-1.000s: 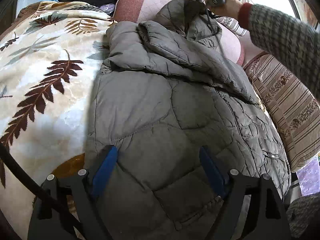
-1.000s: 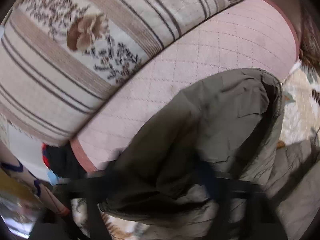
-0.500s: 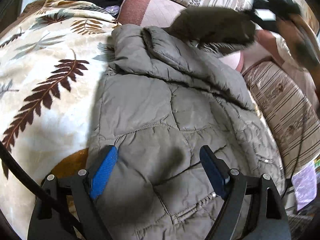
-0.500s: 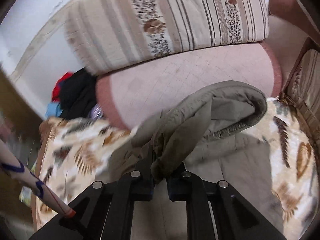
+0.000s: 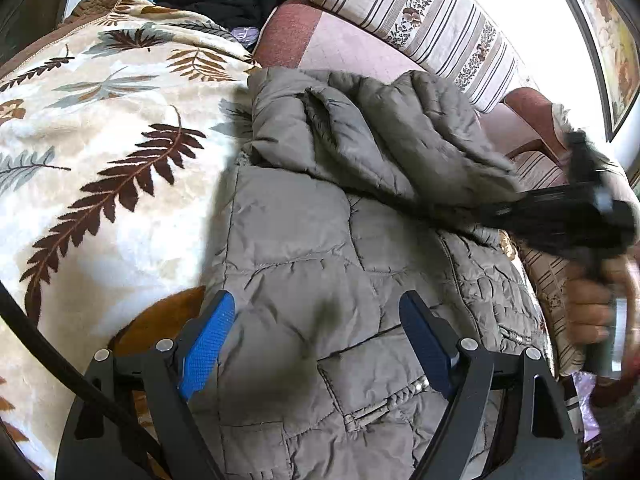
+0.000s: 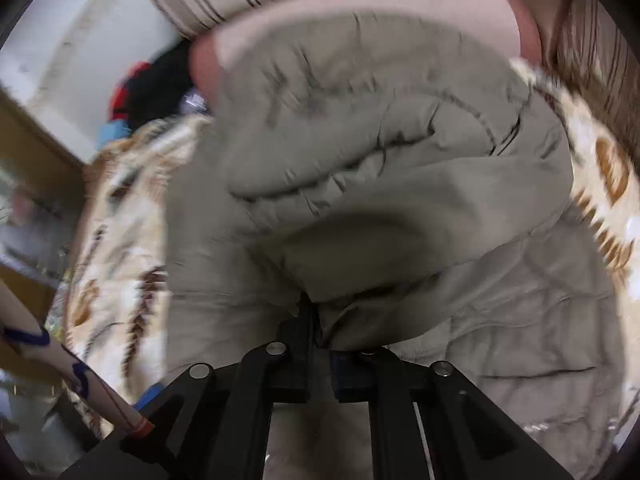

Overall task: Fold large clothes
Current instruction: 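Fold the hood and shoulders down over the jacket body with the right tool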

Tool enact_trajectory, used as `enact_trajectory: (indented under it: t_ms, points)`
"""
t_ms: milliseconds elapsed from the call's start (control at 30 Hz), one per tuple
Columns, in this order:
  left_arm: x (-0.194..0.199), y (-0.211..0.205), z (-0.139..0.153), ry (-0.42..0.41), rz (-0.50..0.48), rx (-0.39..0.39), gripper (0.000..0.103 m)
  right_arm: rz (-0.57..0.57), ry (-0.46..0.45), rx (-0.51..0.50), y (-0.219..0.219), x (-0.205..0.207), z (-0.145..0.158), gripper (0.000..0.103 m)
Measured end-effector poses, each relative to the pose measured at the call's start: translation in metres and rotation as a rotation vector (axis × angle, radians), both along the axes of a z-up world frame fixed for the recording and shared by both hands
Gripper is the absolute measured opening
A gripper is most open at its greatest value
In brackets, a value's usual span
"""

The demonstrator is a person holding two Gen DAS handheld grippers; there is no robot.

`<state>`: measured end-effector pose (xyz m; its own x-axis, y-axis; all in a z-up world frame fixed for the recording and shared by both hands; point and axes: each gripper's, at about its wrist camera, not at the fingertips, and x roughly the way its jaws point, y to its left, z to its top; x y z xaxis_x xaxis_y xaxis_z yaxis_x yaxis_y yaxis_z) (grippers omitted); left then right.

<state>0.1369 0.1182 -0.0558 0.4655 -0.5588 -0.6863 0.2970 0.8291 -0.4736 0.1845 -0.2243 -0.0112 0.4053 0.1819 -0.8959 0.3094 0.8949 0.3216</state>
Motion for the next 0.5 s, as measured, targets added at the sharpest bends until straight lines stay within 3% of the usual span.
enact_trajectory:
  t_ms: [167,333,433,500]
  points:
    - [0.005,-0.001,-0.003,0.007,-0.004,0.005,0.083,-0.025,0.063,-0.052,0.006,0.033,-0.053,0.005]
    - [0.011,-0.002,-0.008,0.030,-0.002,0.001,0.083,-0.003,0.046,-0.070,0.006,0.031,-0.055,0.006]
    - [0.009,-0.001,-0.008,0.029,-0.001,0.003,0.083,0.053,0.026,-0.046,0.004,0.012,-0.036,0.023]
    - [0.008,-0.002,-0.008,0.028,-0.002,0.007,0.083,0.078,-0.008,-0.060,0.002,-0.005,-0.017,0.045]
